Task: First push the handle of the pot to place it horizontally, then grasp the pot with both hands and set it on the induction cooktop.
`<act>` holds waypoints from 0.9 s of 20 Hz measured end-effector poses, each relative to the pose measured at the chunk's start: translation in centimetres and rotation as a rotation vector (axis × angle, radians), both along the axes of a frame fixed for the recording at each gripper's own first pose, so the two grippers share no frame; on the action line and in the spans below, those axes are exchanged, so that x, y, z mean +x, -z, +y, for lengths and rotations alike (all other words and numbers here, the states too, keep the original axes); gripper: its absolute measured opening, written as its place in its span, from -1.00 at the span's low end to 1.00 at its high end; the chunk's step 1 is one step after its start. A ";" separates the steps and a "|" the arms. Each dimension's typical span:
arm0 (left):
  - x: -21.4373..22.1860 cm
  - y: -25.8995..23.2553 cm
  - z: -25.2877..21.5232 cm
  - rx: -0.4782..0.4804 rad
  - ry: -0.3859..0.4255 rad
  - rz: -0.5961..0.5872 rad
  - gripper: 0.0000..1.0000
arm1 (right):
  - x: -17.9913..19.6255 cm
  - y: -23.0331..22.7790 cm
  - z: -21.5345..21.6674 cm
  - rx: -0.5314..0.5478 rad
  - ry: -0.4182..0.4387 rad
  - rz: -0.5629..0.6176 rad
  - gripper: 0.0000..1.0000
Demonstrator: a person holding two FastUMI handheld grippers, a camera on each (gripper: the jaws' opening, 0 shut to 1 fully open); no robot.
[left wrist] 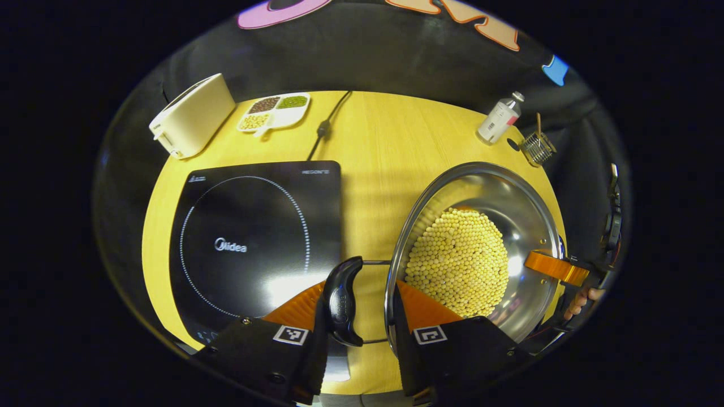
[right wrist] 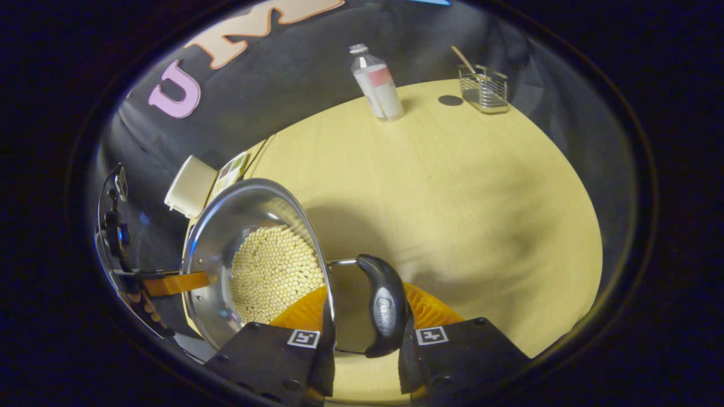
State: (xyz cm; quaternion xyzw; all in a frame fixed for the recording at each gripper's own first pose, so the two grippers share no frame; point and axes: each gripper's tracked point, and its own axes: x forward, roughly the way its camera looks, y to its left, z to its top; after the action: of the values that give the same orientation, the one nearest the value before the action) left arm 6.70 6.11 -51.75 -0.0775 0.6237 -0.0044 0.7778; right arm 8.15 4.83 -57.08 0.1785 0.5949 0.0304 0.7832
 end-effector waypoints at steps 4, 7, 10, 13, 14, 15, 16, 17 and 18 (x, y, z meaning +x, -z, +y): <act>-0.9 -1.2 2.8 0.000 -0.029 -0.017 0.07 | 0.2 -1.2 3.1 0.004 -0.022 -0.019 -0.07; -1.4 -2.0 5.2 -0.013 -0.036 -0.029 0.06 | 0.0 -2.4 5.5 -0.006 -0.027 -0.030 -0.07; -1.7 -2.7 8.2 -0.022 -0.030 -0.054 0.06 | -0.1 -3.5 8.3 -0.015 -0.026 -0.043 -0.07; -1.7 -3.1 11.4 -0.033 -0.025 -0.071 0.08 | 0.0 -4.4 11.5 -0.030 -0.028 -0.057 -0.07; -1.7 -3.2 12.3 -0.038 -0.024 -0.081 0.06 | 0.0 -4.6 12.5 -0.036 -0.029 -0.064 -0.07; -1.6 -3.1 13.4 -0.042 -0.019 -0.084 0.08 | 0.1 -4.7 13.5 -0.040 -0.023 -0.068 -0.07; -1.7 -2.9 14.4 -0.045 -0.014 -0.086 0.08 | -0.1 -4.6 14.4 -0.044 -0.018 -0.070 -0.07; -1.6 -2.7 15.3 -0.045 -0.008 -0.089 0.08 | 0.0 -4.6 15.4 -0.048 -0.016 -0.071 -0.07; -1.6 -2.6 16.3 -0.045 -0.003 -0.092 0.08 | -0.1 -4.6 16.4 -0.051 -0.013 -0.071 -0.07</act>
State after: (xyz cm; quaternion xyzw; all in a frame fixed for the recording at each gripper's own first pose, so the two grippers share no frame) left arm 5.12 22.42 -49.13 -0.0958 0.5869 -0.0208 0.8037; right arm 8.04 21.22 -52.49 0.1535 0.5686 0.0267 0.8078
